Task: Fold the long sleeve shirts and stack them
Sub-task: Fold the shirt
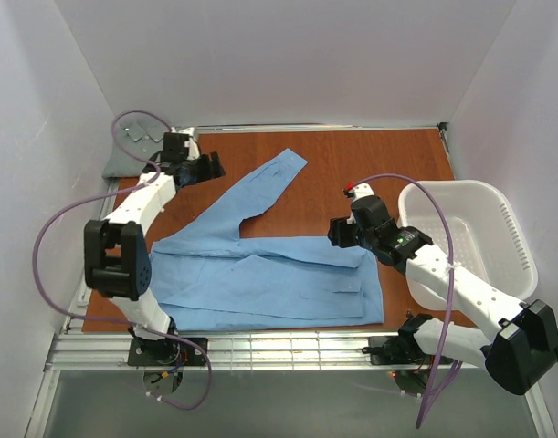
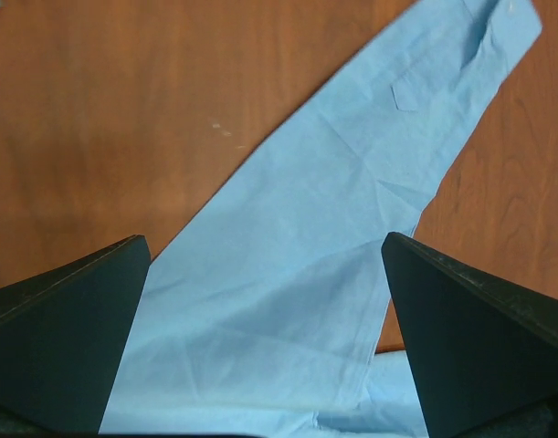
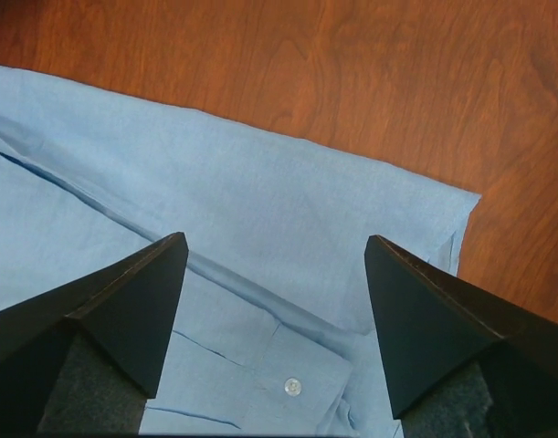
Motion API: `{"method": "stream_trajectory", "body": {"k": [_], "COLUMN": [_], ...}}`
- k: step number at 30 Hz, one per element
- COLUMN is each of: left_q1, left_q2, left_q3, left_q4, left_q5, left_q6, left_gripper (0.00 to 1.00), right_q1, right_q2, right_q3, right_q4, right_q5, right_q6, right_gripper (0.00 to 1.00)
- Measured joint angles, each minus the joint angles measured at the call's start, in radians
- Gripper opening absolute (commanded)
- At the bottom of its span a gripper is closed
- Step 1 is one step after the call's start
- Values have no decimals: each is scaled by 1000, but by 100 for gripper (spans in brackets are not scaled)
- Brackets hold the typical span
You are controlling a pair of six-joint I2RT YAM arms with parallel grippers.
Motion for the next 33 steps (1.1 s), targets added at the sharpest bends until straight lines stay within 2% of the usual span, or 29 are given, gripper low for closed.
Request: {"method": "stream_trajectory", "body": {"k": [1,3,4,5,11,15,16,20,22,25,27,30,33], "left_q1": [-21,-59,-74,-86,-135,-161,-167,-190,-202,-219,-227,-235,-244], "left_q2": [43,119,159,200,414,512,533,598,615,618,618,605,567], "left_q3": [25,77,109,142,330,394,406,431,438,439,433,399,335], "left_q4": [10,10,8,10,21,24,25,25,32,33,36,69,98], "left_q5": [-4,-10,-13,-18,-69,-110,-119,-147,-166,-186,-200,-210,-211], "left_q6": [27,69,87,100,152,175,179,199,210,219,225,228,230], "left_gripper": [97,94,93,87,76,73,69,65,59,43,22,0,0], "right_q1": [0,0,0,0,0,0,0,0,0,0,0,0,0], "right_q2": [0,-1,-1,-1,-1,-1,-1,-1,-1,-2,-2,0,22], "right_q3": [5,9,10,10,10,9,9,5,1,1,1,1,5], "right_q4": [1,2,2,2,1,1,1,3,2,3,4,8,16], "right_q5": [-6,-16,-21,-26,-65,-85,-89,-106,-110,-114,-116,-117,-121], "right_q6": [-10,-26,-38,-44,-73,-77,-79,-79,-79,-79,-79,-79,-79], "right_gripper": [75,84,96,97,98,97,97,97,96,96,96,95,94]}}
